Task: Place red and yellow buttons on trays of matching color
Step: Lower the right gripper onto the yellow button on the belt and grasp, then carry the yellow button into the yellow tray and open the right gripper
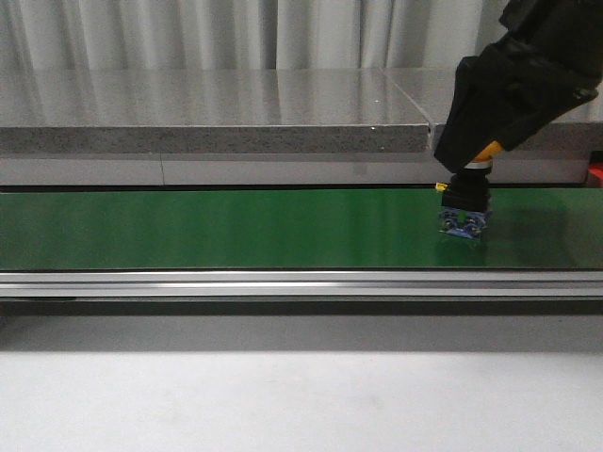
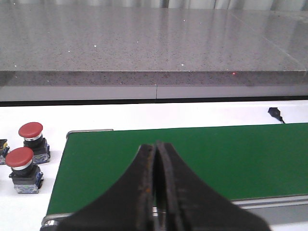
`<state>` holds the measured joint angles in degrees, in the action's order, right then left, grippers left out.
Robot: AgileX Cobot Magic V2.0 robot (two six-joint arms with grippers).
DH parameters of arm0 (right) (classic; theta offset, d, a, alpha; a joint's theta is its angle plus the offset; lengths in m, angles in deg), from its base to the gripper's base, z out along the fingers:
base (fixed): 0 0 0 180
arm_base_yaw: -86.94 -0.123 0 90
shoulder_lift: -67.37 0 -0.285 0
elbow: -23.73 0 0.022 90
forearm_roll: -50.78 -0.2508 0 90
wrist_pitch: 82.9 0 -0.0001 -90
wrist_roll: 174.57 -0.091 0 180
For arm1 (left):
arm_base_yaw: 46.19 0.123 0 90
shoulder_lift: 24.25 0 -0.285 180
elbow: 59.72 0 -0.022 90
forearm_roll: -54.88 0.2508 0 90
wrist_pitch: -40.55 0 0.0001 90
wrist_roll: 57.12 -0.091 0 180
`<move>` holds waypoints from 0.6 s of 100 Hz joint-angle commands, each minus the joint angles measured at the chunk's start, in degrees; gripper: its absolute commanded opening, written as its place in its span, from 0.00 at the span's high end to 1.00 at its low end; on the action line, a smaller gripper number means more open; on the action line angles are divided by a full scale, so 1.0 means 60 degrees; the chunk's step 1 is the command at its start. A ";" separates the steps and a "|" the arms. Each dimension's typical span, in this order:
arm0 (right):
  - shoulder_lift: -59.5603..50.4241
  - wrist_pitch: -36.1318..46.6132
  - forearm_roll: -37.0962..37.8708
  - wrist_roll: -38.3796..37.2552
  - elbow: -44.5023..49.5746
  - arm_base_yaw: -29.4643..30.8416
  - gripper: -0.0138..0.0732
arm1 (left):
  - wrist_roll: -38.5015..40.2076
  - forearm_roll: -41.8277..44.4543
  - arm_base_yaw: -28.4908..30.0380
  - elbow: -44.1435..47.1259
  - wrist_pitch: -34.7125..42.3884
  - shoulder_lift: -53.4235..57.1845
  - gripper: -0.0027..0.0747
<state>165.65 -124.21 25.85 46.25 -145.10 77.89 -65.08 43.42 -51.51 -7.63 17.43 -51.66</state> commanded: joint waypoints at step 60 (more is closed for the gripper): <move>-0.0761 0.0130 0.0813 -0.1302 -0.0266 0.0668 0.61 | 0.0008 -0.0073 -0.0045 -0.0254 0.0719 -0.0076 0.99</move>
<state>166.38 -124.10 28.64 41.93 -145.10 79.55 -65.08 43.42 -51.51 -7.63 17.43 -51.66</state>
